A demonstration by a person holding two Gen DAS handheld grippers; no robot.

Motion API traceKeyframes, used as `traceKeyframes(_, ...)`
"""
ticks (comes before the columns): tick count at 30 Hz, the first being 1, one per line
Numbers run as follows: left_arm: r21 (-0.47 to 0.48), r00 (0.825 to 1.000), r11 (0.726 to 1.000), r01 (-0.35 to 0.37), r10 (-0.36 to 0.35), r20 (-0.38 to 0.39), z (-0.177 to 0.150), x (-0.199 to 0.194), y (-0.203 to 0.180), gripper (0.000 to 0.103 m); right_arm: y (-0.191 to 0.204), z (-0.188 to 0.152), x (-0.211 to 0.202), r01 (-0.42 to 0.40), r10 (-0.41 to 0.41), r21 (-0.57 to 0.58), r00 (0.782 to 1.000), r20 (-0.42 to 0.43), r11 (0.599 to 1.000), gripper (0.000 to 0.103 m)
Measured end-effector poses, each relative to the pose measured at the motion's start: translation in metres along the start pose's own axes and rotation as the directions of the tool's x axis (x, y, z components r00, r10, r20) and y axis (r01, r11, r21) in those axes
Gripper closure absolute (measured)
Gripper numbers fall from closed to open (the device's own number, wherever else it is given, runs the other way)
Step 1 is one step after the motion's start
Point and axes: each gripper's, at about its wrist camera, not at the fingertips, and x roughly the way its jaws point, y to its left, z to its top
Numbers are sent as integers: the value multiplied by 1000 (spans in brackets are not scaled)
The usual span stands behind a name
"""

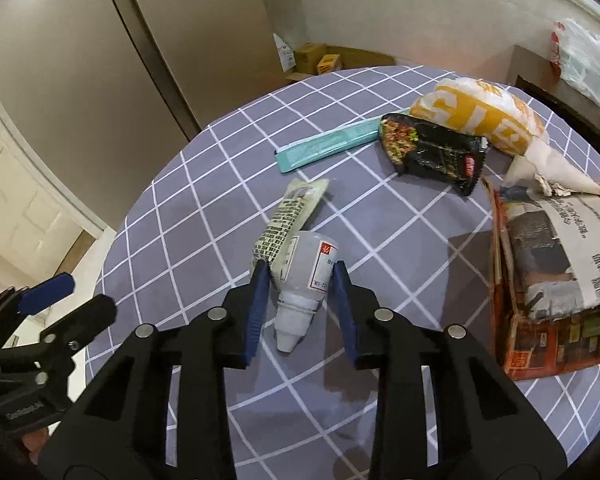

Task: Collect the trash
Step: 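Close the right gripper on the small white bottle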

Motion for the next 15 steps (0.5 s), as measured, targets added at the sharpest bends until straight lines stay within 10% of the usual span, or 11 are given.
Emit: traceKeyframes(15, 59, 997, 996, 71, -68, -41, 25, 30, -47, 20, -13, 2, -41, 1, 1, -60, 1000, 31, 998, 75)
